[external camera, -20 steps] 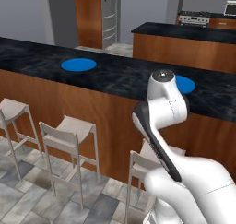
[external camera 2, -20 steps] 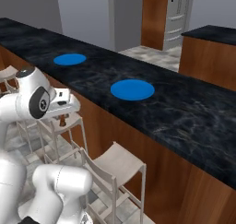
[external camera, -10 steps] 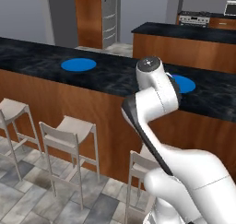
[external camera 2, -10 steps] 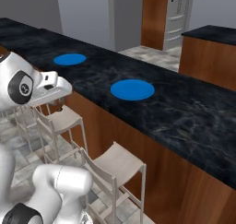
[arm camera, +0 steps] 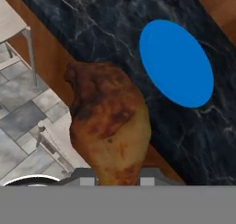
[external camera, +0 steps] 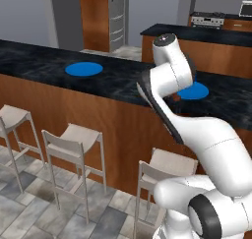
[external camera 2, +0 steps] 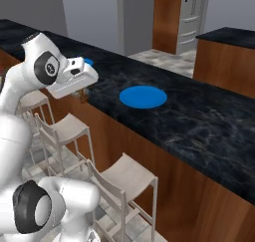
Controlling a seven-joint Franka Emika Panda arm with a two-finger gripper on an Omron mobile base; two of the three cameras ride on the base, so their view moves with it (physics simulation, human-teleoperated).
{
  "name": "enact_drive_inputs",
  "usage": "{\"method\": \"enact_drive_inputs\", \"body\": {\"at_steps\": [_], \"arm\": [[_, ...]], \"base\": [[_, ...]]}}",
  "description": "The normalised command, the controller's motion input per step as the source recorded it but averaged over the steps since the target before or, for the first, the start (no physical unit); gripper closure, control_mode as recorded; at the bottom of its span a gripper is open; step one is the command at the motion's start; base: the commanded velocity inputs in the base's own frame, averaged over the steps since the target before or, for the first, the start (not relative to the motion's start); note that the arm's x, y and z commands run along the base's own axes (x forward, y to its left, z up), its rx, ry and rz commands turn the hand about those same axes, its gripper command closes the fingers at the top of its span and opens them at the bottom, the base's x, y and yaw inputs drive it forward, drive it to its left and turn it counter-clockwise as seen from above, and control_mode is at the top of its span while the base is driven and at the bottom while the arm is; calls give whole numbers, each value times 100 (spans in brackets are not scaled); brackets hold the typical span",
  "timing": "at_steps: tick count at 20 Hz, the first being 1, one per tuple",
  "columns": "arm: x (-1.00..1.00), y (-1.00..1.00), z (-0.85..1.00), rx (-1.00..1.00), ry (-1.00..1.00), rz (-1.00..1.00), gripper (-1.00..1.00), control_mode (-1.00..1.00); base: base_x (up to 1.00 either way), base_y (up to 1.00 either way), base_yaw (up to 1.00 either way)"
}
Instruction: Take the chicken drumsticks from the pan and place one on each plate on the dining counter.
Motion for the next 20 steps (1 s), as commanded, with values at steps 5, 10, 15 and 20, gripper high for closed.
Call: {"method": "enact_drive_inputs", "body": {"at_steps": [5,10,15,20], "arm": [[77,-65,-19,0,8,7,100,-100],[79,-62,-11,5,2,21,100,-100],[62,-48,-25,14,11,28,100,-100],[59,-43,-29,13,12,33,100,-100]], "base": [[0,0,0],[0,0,0],[0,0,0],[0,0,0]]}}
